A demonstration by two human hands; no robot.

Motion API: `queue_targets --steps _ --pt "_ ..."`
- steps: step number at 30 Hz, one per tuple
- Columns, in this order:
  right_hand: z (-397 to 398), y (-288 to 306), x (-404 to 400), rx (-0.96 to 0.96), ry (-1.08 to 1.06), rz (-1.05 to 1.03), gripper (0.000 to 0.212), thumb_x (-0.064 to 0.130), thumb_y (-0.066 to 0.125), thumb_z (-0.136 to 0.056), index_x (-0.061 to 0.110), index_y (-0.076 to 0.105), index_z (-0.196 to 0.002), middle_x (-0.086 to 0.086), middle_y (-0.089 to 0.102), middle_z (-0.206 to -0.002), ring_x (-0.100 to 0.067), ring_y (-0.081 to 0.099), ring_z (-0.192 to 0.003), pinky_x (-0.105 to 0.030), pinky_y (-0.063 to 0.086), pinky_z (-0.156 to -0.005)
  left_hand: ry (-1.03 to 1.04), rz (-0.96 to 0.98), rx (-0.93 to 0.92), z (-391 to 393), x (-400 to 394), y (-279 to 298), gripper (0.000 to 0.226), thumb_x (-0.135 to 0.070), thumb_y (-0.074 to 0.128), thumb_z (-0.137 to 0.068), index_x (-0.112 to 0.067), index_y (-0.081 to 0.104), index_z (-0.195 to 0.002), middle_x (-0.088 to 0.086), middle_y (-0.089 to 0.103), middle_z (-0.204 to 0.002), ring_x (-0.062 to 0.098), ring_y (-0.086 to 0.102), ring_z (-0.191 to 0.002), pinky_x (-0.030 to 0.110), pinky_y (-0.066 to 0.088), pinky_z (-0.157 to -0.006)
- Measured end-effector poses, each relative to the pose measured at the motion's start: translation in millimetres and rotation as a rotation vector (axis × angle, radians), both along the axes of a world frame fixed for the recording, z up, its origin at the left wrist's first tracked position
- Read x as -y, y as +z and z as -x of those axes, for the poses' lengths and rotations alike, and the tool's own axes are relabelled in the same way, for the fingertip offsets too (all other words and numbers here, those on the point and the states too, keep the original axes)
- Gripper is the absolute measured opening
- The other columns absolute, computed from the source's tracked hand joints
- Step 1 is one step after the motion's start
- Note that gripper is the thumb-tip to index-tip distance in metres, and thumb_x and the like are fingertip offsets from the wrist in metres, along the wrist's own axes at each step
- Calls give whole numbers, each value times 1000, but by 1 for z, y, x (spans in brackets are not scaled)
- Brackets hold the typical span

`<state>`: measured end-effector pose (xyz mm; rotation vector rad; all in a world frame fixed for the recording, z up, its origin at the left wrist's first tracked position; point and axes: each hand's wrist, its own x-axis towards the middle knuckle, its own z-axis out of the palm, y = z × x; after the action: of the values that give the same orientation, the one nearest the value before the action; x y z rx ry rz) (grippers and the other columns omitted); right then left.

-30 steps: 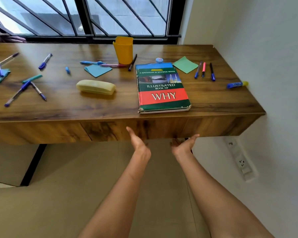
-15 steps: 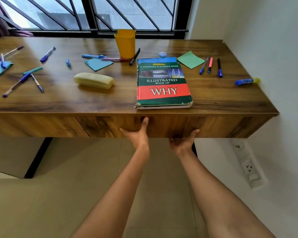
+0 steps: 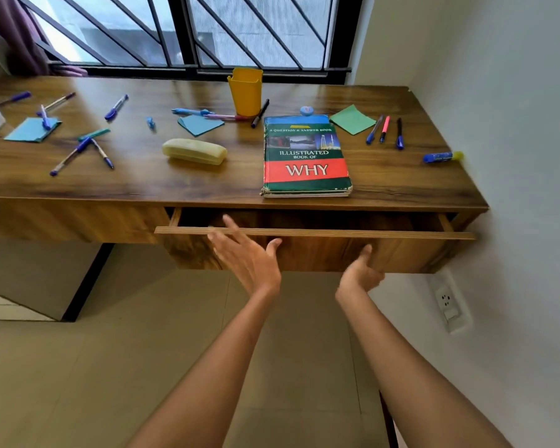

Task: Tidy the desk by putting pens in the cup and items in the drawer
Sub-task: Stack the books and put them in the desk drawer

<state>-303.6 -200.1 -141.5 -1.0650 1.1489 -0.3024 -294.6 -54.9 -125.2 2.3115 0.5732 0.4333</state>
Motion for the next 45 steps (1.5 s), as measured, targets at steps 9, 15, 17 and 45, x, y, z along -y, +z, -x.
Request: queue_targets --steps 9,15,17,45 --pt "8 23 1 -132 1139 1689 66 47 53 -91 18 32 -147 -7 36 -151 -25 20 -146 -46 6 -120 -520 -657 -173 -1 -37 27 38 -30 46 -98 -23 47 -135 7 54 -131 30 43 -128 44 32 -109" --pt "38 44 2 -40 1099 1668 32 22 52 -97 18 60 -127 -3 66 -116 -20 59 -107 -30 49 -89 -552 -687 -164 33 -42 35 29 -15 55 -94 -20 61 -122 6 65 -111 27 56 -109 42 47 -96" --pt "52 54 1 -75 1139 1616 28 18 55 -95 18 64 -122 -1 69 -112 -17 63 -101 -28 52 -81 -605 -670 -190 43 -46 40 25 -13 57 -93 -17 67 -115 6 69 -103 25 62 -100 40 52 -89" --pt "152 100 -17 -503 1625 1390 31 21 81 -73 13 70 -100 -5 68 -100 -21 64 -92 -37 56 -84 -932 -639 -501 155 -61 79 20 -8 66 -86 -2 63 -105 12 66 -101 24 65 -93 35 55 -82"
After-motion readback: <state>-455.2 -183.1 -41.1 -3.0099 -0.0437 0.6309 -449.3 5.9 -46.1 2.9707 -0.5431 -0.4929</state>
